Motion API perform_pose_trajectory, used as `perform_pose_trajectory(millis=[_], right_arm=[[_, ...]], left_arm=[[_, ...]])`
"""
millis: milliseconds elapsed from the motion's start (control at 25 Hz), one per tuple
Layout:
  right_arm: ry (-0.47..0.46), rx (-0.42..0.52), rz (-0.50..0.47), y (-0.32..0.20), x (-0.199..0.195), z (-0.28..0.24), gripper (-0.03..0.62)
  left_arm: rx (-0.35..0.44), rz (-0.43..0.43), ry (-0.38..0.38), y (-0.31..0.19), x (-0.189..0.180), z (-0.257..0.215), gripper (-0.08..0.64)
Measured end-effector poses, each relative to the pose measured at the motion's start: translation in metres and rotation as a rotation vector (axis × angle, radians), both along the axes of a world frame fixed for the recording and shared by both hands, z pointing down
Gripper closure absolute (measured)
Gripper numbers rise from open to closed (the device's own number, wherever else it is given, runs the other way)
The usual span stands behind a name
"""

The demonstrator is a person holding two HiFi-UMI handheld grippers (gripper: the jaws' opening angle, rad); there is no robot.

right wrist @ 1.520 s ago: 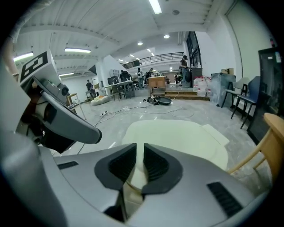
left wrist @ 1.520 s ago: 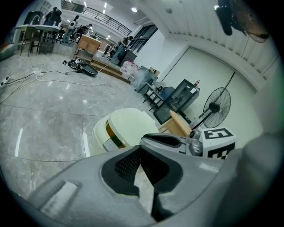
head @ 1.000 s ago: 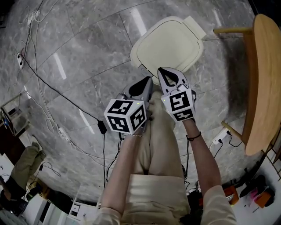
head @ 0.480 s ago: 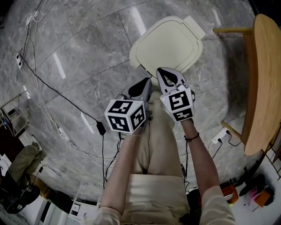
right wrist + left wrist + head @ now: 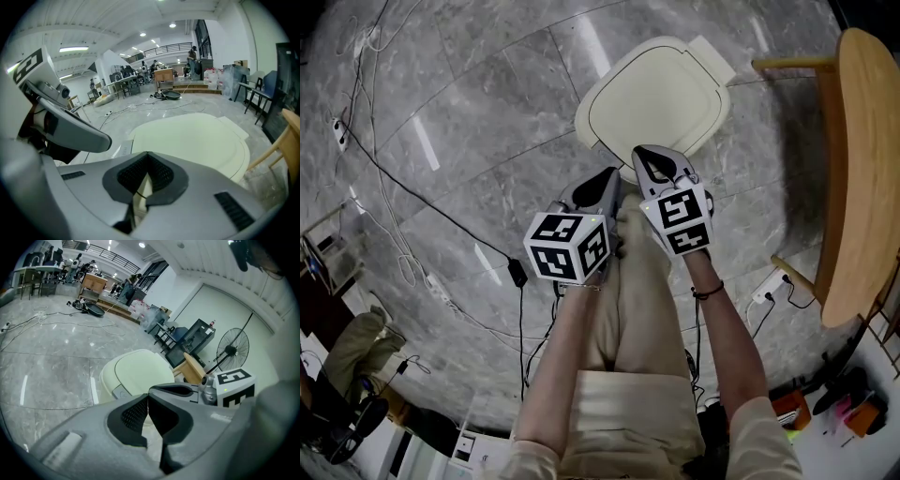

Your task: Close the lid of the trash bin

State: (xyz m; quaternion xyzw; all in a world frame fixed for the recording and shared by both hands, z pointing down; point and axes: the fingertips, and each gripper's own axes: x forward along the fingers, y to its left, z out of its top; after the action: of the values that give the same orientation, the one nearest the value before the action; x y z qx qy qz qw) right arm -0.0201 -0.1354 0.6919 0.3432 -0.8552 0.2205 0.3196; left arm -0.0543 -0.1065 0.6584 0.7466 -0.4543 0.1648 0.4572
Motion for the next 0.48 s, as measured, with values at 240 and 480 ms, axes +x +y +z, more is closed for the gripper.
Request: perform_pose_trajectory(millis=[240, 480], right_arm=[[-0.017, -0.027, 0.037, 0.008, 0.004, -0.024, 0.588], [-0.013, -0.054, 0.036, 0.027, 0.008, -0.066, 0.588]], left_arm=[[-0.003, 0.023, -0.022, 0.006, -0.003, -0.023, 0.537], [-0.001, 0.044, -0.04, 0.02, -0.006, -0.06, 0.537]])
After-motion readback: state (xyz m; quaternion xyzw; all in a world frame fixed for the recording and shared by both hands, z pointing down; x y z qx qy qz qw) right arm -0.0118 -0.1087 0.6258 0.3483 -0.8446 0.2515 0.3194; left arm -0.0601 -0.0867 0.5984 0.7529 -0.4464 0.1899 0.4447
